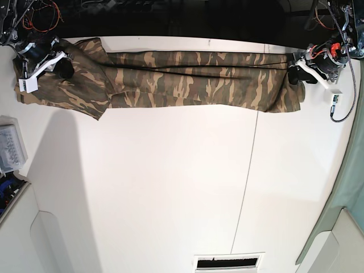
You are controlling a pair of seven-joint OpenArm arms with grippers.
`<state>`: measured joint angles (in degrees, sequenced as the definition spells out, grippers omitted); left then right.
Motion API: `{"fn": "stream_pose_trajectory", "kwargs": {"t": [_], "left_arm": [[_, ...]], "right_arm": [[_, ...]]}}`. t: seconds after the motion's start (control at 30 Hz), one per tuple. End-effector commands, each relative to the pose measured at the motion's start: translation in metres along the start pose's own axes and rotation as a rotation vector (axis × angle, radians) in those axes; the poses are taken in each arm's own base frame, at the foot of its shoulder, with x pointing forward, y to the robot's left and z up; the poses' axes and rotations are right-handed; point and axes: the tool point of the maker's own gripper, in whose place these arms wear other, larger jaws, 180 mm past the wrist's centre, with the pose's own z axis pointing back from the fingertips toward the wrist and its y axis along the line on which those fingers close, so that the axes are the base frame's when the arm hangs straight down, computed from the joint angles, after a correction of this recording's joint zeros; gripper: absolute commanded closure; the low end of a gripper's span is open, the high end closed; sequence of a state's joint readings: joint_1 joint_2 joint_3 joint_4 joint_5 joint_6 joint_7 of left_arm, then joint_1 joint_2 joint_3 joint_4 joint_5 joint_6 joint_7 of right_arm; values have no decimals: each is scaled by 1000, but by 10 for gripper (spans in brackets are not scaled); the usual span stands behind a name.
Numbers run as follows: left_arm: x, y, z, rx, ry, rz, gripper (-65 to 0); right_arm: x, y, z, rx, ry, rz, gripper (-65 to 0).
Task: Layout the t-shirt on the table in an organized manner, then fold the t-shirt properly
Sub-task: 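Grasp both ends of the folded strip with both grippers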
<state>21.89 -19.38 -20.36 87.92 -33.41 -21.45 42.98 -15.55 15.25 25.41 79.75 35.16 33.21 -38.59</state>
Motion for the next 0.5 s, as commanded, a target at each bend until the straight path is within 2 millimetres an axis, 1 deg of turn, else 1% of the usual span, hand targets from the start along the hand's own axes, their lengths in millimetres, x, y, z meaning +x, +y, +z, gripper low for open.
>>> {"fn": "stream_pose_trajectory", "kwargs": {"t": [0.0,0.17,0.2,0.23,0.33,0.43,0.47], "left_arm": [[0,-4,0,-18,8,-26,-400],[-18,-45,-10,-141,68,-129,-391],[-20,-52,-12,-156,75,-140,-355],[-21,-59,-14,-171,72,-152,-287],[-20,-71,-18,-190,42,-194,0],[-7,-72,-20,-180,-4,-220,0],[-2,-68,-19,-160,-13,-214,0]], "right_arm": [[-2,-3,3,-7,20,12,0],[-2,-3,3,-7,20,12,0],[-2,-3,3,-7,20,12,0],[-2,-3,3,-7,20,12,0],[-1,-3,3,-7,19,12,0],[-2,-3,3,-8,20,12,0],[-1,-3,3,-7,19,13,0]]}}
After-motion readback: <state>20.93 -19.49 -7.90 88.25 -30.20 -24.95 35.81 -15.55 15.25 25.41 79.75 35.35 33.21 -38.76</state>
